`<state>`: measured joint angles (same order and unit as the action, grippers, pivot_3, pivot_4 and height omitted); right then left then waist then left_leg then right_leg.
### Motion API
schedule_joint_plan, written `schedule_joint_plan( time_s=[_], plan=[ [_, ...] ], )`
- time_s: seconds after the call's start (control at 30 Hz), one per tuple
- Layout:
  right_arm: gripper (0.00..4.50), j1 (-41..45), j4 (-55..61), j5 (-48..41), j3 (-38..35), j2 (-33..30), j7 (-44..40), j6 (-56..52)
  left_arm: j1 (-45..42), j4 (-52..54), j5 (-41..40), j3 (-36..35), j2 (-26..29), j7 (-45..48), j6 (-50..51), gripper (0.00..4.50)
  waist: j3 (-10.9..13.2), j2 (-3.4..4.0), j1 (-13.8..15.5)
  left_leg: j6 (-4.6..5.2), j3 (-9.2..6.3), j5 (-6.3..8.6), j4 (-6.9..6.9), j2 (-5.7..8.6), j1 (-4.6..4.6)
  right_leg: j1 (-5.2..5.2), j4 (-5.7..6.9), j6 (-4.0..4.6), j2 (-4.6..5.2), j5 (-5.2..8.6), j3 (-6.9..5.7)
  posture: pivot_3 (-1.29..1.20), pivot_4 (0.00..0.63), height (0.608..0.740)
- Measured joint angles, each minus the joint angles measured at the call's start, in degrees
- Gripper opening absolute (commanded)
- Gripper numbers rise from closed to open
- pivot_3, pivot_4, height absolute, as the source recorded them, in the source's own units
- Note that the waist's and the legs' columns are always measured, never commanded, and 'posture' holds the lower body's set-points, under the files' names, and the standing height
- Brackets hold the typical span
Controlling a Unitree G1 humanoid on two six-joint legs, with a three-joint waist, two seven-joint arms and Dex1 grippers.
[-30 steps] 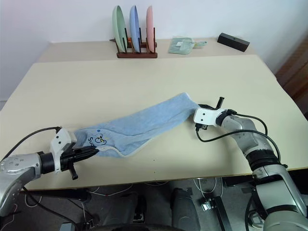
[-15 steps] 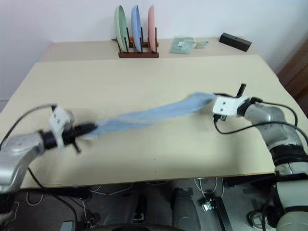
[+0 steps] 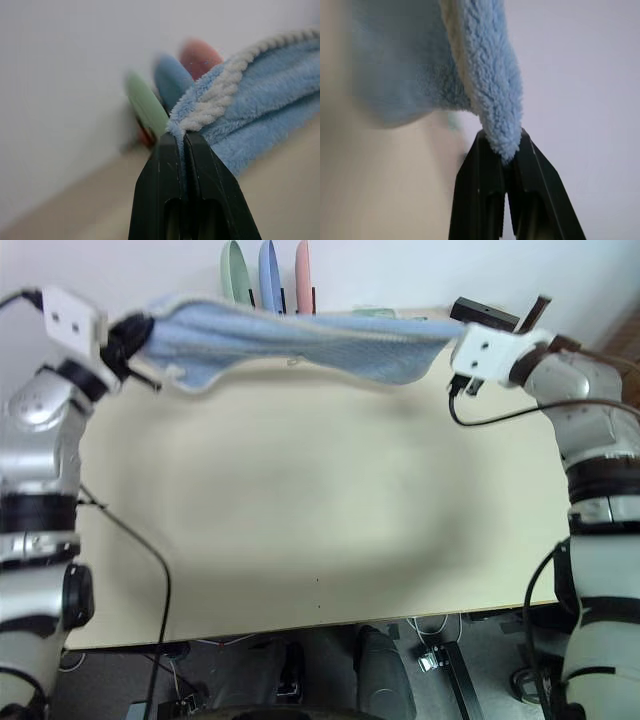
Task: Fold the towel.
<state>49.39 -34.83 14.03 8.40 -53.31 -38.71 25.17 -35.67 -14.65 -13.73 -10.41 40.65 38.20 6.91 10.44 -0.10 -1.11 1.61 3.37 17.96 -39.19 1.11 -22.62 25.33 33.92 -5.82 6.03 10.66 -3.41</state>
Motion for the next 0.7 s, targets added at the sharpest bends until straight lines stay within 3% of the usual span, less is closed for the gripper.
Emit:
schedule_joint_plan(
  time_s=[0.13, 0.3, 0.5, 0.53, 0.7],
  plan=[
    [0.05, -13.7, 12.2, -8.2, 0.0, -2.8, -14.1, -6.3, 17.7, 10.6, -4.1, -1.4, 4.8, 7.7, 6.1, 0.0, 0.0, 0.03, 0.2, 0.03, -0.02, 0.02, -0.24, 0.01, 0.22, -0.17, 0.16, 0.05, 0.12, -0.04, 0.01, 0.0, 0.15, 0.737],
    [0.05, -22.4, 21.7, -12.1, -0.1, -5.4, -21.9, -12.8, 32.9, 21.8, -7.9, -3.3, 9.1, 14.2, 11.9, 0.0, 0.0, 0.05, 0.5, 0.04, -0.15, 0.04, -0.36, 0.01, 0.28, -0.25, 0.24, 0.16, 0.22, -0.07, -0.01, 0.0, 0.15, 0.737],
    [0.05, -23.9, 24.6, -12.6, -0.1, -5.4, -23.4, -15.4, 37.4, 29.5, -11.1, -4.5, 9.3, 15.0, 16.5, 0.0, 0.0, 0.05, 0.6, 0.04, -0.17, 0.04, -0.39, 0.05, 0.26, -0.22, 0.29, 0.21, 0.38, -0.1, -0.08, 0.0, 0.15, 0.737],
    [0.68, -24.0, 24.9, -12.6, -0.2, -5.2, -23.5, -15.6, 37.4, 30.1, -11.4, -4.6, 9.2, 14.5, 17.2, 0.0, 0.0, 0.05, 0.5, 0.04, -0.17, 0.04, -0.39, 0.05, 0.25, -0.22, 0.29, 0.2, 0.37, -0.1, -0.08, 0.0, 0.15, 0.737],
    [2.91, -26.4, 26.3, -12.4, -0.1, -4.9, -23.3, -15.9, 38.0, 32.1, -12.1, -4.6, 8.5, 13.3, 19.4, 0.0, 0.0, 0.05, 0.5, 0.08, -0.16, 0.06, -0.42, 0.07, 0.23, -0.23, 0.28, 0.19, 0.3, -0.1, -0.12, 0.0, 0.15, 0.737]
  ],
)
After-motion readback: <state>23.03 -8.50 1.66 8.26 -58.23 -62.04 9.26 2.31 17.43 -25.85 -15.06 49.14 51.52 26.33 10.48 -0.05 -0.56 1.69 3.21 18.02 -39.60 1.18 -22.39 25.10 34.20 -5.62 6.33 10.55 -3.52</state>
